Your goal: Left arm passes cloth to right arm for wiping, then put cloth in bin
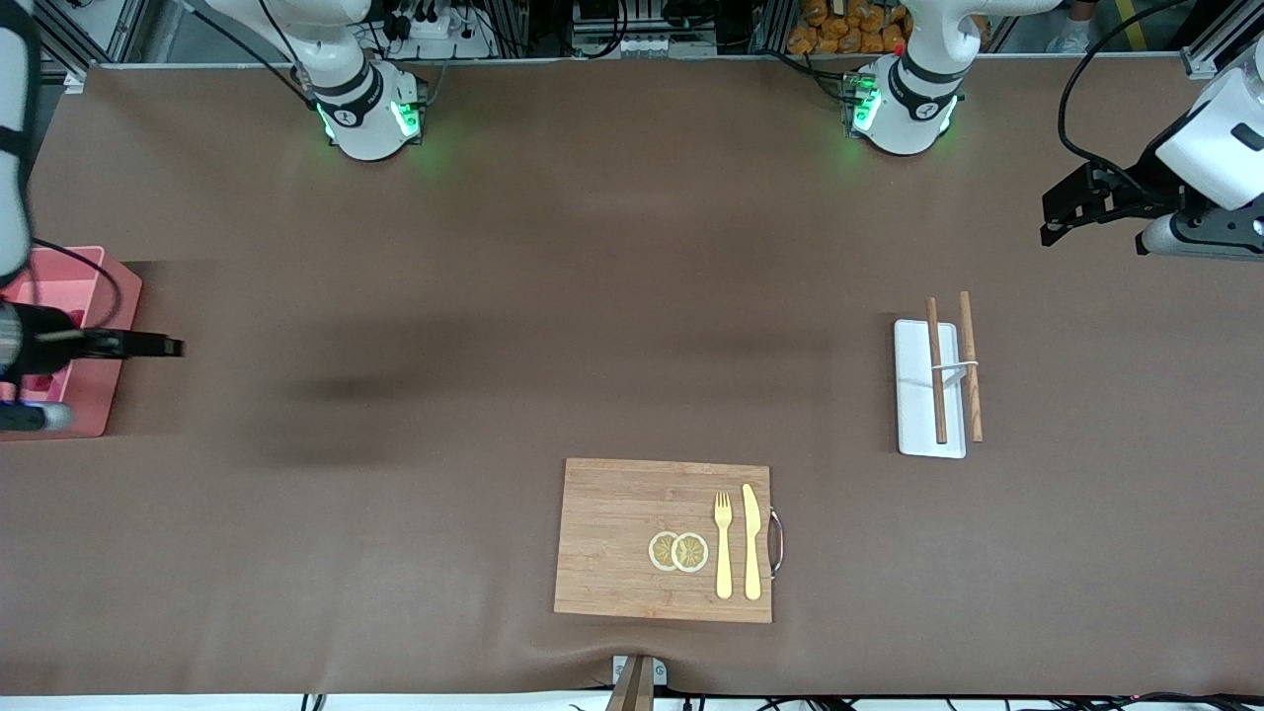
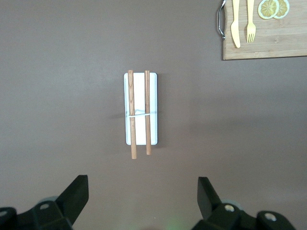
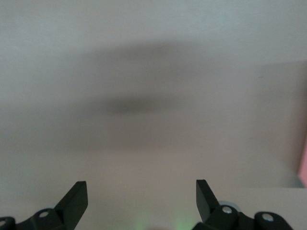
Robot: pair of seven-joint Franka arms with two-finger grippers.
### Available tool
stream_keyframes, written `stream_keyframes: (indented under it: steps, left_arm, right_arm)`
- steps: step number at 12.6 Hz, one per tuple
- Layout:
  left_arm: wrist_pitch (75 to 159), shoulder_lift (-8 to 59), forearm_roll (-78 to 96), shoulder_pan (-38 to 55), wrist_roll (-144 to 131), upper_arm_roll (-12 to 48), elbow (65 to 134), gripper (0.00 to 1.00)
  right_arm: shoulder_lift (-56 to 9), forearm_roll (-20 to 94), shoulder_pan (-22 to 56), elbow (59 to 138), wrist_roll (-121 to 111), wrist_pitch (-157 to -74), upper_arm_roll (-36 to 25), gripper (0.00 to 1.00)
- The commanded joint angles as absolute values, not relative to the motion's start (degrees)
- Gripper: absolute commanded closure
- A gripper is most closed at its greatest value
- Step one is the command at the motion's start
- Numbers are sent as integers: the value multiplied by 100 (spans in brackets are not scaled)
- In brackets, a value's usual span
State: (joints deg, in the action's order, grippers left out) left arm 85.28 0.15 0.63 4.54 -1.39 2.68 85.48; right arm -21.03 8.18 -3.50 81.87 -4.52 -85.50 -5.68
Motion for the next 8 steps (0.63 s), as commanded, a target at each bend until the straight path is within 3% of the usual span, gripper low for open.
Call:
stream_keyframes:
  steps: [1, 4, 8]
  left_arm:
    - [8543, -9, -88, 457, -211, 299, 8525, 0]
    - [8543, -9, -88, 457, -211, 299, 8525, 0]
    - [8543, -9, -88, 457, -211, 299, 8525, 0]
  right_arm:
    - [-1575, 958, 130, 8655, 489, -8849, -633, 0]
    - [-478, 897, 114, 10252, 431, -10262, -642, 0]
    - [141, 686, -70, 10547, 299, -10240, -668, 0]
